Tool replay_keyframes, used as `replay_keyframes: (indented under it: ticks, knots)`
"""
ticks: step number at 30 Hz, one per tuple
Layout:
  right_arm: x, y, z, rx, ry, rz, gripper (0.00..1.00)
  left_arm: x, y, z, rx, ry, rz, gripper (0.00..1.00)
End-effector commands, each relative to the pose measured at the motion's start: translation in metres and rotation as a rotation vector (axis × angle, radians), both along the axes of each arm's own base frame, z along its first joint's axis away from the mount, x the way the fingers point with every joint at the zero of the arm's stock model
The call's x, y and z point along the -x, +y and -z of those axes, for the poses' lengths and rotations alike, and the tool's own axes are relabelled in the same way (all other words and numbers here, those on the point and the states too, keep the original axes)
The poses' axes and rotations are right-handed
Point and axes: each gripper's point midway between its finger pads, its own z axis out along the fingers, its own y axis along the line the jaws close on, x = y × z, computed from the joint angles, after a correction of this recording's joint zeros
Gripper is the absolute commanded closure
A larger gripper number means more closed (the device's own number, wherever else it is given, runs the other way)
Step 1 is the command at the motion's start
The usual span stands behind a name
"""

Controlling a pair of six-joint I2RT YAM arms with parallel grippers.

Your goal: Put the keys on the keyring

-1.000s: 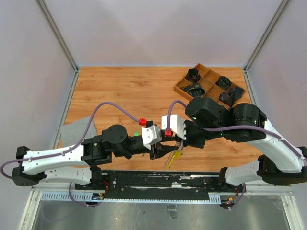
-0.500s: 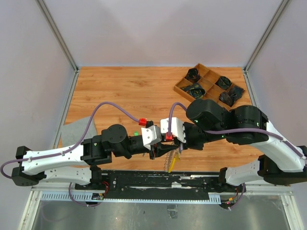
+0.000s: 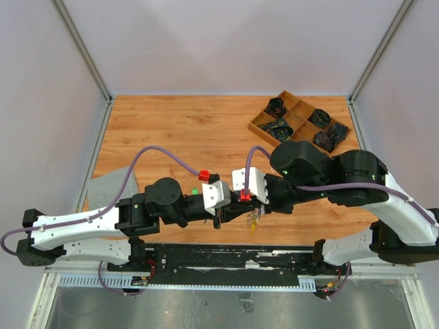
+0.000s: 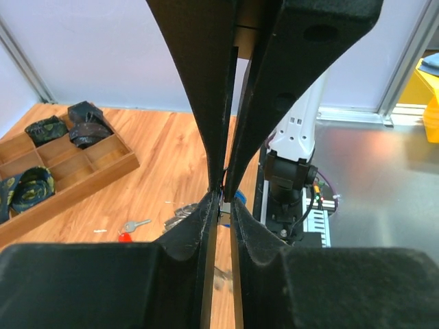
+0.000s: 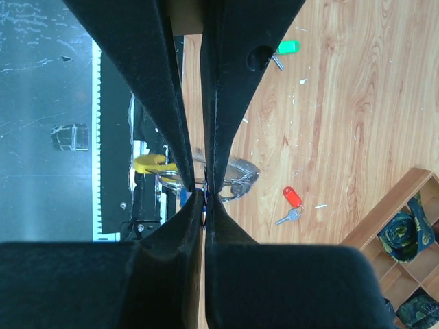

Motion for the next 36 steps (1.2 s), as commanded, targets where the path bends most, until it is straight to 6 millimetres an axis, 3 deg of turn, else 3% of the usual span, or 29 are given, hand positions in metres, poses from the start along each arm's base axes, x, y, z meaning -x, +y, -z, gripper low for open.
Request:
replay_keyframes:
  ticks: [1,18,27,29,31,33,36]
  knots:
    - [0.006,0.002,-0.015,-0.055,-0.018,-0.037,0.99,-0.001,0.001,-0.017,0.031,-0.016,-0.002,0.83]
    - [0.011,0.001,-0.021,-0.073,-0.026,-0.049,0.99,-0.003,0.001,-0.014,0.021,-0.020,-0.011,0.77]
    - [0.011,0.001,-0.023,-0.079,-0.035,-0.045,0.99,-0.004,-0.001,-0.016,0.021,-0.023,-0.012,0.99]
    - [0.010,0.002,-0.024,-0.089,-0.039,-0.043,0.99,-0.005,-0.002,-0.016,0.018,-0.024,-0.016,1.00]
    - [0.009,0.002,-0.026,-0.102,-0.047,-0.038,0.94,-0.007,-0.002,-0.017,0.019,-0.025,-0.027,0.99]
    - [0.005,0.002,-0.028,-0.115,-0.066,-0.021,0.79,-0.012,0.001,-0.021,0.035,-0.018,-0.064,0.99]
    - [-0.003,0.004,-0.035,-0.139,-0.099,0.011,0.78,-0.019,0.008,-0.028,0.071,-0.012,-0.110,1.00]
